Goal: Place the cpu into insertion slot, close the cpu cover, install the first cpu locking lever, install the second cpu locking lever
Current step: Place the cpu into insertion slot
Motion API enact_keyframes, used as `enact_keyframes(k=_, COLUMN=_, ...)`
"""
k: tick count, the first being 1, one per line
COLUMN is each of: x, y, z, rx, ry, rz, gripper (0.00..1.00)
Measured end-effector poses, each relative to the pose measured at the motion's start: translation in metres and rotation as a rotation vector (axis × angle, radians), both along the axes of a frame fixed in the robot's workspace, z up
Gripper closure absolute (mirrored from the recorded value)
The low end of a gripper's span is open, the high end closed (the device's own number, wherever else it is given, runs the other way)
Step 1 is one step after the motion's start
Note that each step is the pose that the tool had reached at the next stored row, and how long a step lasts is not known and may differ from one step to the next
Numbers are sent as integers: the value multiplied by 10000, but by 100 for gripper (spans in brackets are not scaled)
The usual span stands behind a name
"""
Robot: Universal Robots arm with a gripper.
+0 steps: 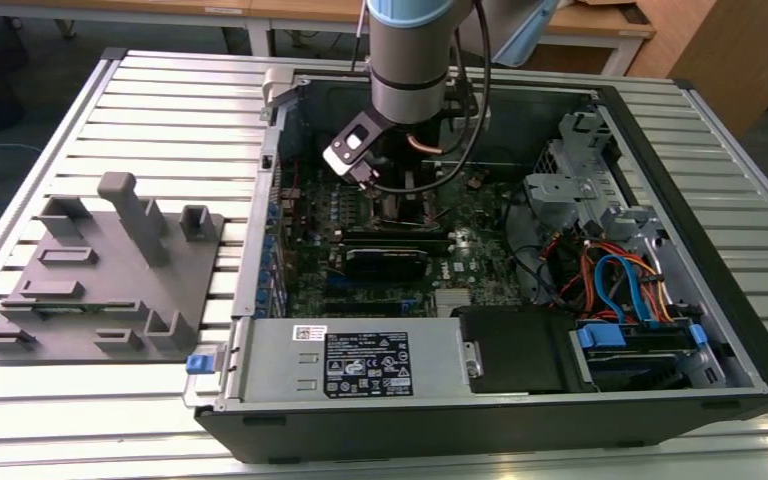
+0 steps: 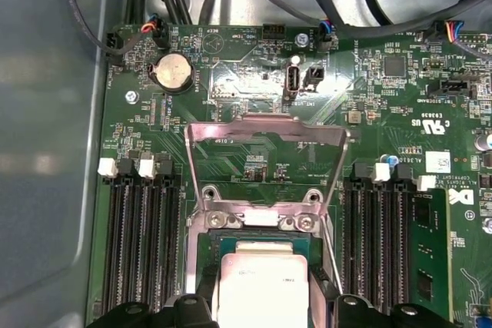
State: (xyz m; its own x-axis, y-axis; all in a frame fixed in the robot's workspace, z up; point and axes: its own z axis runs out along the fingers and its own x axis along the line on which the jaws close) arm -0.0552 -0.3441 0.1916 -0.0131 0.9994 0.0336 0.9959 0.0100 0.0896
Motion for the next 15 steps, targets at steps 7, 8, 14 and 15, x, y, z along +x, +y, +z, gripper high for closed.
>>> enact_keyframes(k=7, x=0, y=3, z=-13, rx=-1, ry=0, rz=-2, gripper=46)
enact_keyframes(k=8, x=0, y=3, z=-13, rx=-1, ry=0, rz=-1, gripper=46)
enact_keyframes(k=14, x=0, y=3, z=-14, rx=1, ry=-1, rz=-2, gripper=46)
enact_keyframes(k=15, x=1, y=5, z=-18, rx=13, ry=-7, rz=-2, gripper=45)
